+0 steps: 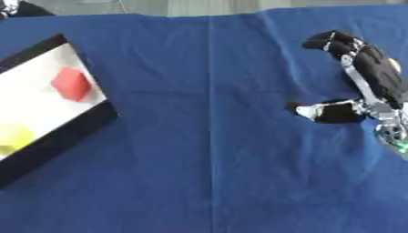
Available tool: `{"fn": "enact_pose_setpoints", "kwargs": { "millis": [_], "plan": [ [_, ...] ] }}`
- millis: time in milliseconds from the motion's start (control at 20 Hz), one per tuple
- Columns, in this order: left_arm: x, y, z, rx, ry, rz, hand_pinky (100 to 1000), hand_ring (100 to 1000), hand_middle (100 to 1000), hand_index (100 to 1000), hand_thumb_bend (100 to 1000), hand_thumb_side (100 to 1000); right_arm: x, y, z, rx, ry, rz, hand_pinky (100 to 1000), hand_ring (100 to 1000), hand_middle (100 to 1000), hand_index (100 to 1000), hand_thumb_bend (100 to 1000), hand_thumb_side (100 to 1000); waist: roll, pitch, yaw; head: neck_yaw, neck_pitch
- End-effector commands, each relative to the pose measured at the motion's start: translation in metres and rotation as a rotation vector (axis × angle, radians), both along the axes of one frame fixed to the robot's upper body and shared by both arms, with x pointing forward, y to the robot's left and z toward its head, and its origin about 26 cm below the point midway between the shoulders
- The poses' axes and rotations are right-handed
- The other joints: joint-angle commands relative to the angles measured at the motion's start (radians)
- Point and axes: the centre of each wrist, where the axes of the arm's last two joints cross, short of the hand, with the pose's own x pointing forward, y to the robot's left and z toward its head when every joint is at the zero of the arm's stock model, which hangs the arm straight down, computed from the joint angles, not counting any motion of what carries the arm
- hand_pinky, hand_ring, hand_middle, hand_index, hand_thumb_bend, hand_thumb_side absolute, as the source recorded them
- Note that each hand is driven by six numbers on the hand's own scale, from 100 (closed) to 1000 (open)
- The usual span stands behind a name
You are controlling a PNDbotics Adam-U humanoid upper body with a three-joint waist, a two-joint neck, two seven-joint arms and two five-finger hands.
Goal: Pick up the objects with one hand, pass them to the other hand, and then place them into the box on the other side of the table.
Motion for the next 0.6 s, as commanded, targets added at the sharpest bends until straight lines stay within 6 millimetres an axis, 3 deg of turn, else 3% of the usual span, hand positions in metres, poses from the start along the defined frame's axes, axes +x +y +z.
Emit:
{"fn": "enact_pose_setpoints", "kwargs": {
  "millis": [50,200,600],
  "plan": [
    [-0.005,0.007,0.011,-0.013,-0.041,0.018,871,723,645,763,100,357,-0.003,-0.016,0.018,-0.015,-0.015,-0.008,831,818,777,814,682,238,-0.003,-0.019,-0.002,-0.018,-0.021],
    [-0.007,0.006,0.010,-0.037,-0.019,-0.003,873,719,640,761,100,419,-0.007,-0.027,0.019,-0.016,-0.012,-0.038,833,818,776,813,681,239,-0.005,-0.013,-0.003,-0.028,-0.028],
    [-0.015,0.004,0.011,-0.076,-0.025,-0.070,875,717,635,756,100,414,-0.015,-0.050,0.023,0.109,-0.041,-0.169,807,805,770,817,656,235,-0.009,0.012,-0.005,-0.049,-0.055]
  ]
}}
